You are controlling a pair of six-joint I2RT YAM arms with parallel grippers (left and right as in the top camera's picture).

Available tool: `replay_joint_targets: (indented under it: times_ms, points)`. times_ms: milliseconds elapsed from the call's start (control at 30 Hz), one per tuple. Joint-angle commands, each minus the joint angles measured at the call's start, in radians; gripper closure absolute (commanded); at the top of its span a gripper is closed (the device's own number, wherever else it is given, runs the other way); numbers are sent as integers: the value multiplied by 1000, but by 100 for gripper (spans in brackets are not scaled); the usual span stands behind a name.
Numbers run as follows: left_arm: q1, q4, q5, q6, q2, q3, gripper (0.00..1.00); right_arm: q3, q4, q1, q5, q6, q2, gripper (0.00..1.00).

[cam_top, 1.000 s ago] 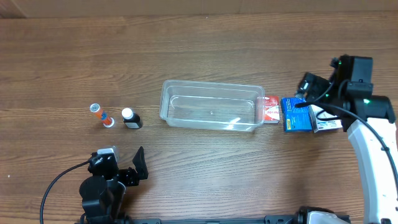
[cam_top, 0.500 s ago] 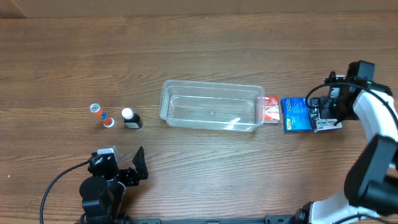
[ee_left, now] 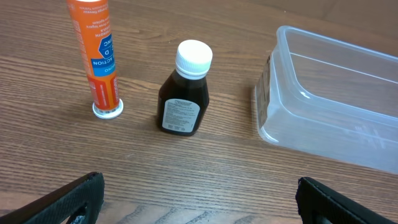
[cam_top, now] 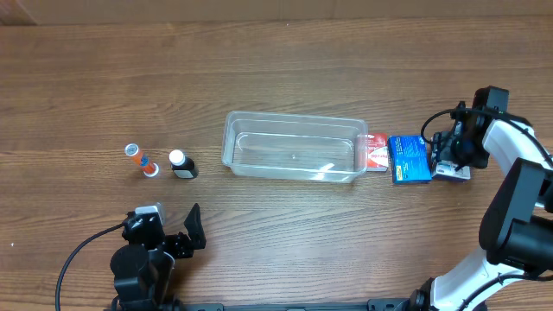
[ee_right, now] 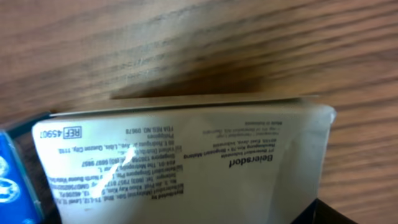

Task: Pack container
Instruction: 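Carry the white box with the right gripper into the container and release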

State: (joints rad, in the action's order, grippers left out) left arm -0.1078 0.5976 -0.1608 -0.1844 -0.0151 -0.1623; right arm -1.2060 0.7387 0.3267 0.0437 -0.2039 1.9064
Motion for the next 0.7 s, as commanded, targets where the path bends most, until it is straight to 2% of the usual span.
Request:
replay_joint_targets:
  times_ms: [0, 67, 133, 233, 400, 500, 567, 667]
  points:
    - [4, -4, 7, -14, 10, 7, 0, -166, 60, 0, 7, 83, -60, 28]
    - [4, -4, 7, -14, 10, 7, 0, -277, 145, -9, 7, 126, -79, 29]
    - [4, -4, 7, -14, 10, 7, 0, -436, 295, -42, -8, 229, -100, 31]
    - [4, -4, 7, -14, 10, 7, 0, -563, 447, -145, -88, 308, -127, 34]
    - [4, -4, 6, -14, 10, 7, 0, -574, 522, -463, -108, 460, -142, 34]
    - [4, -4, 7, -14, 10, 7, 0, -573, 536, -621, -46, 576, -137, 34]
    - [4, -4, 7, -14, 10, 7, 0, -543, 538, -695, -37, 650, -123, 34]
    - [4, -4, 7, -14, 10, 7, 0, -470, 501, -729, -37, 729, -112, 34]
